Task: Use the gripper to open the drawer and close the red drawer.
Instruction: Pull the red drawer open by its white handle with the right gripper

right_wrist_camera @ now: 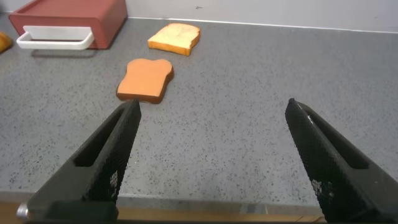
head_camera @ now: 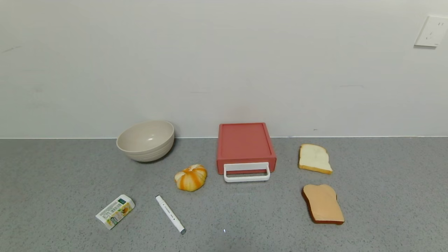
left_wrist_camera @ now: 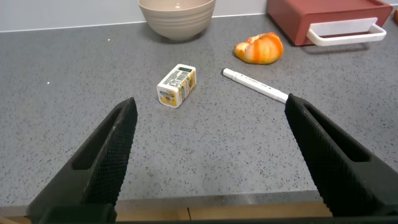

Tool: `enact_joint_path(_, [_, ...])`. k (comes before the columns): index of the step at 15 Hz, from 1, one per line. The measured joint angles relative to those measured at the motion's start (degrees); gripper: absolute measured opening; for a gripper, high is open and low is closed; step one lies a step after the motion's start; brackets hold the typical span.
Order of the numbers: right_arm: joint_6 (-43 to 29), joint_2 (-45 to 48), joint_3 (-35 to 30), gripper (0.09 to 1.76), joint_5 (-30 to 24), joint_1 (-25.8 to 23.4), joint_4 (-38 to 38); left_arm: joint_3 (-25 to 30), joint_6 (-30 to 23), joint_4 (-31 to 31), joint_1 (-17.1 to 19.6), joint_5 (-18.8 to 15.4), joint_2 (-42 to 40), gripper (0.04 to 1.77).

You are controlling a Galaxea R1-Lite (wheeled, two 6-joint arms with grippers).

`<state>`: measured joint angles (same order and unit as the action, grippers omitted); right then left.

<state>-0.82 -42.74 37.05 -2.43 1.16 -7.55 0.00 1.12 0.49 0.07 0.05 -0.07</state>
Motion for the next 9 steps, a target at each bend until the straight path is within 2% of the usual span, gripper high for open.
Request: enact_joint_path(9, [0.0,0.0,0.0,1.71,0.0,0.0,0.0,0.0,0.0,0.0,0.0,0.0,0.0,1.72])
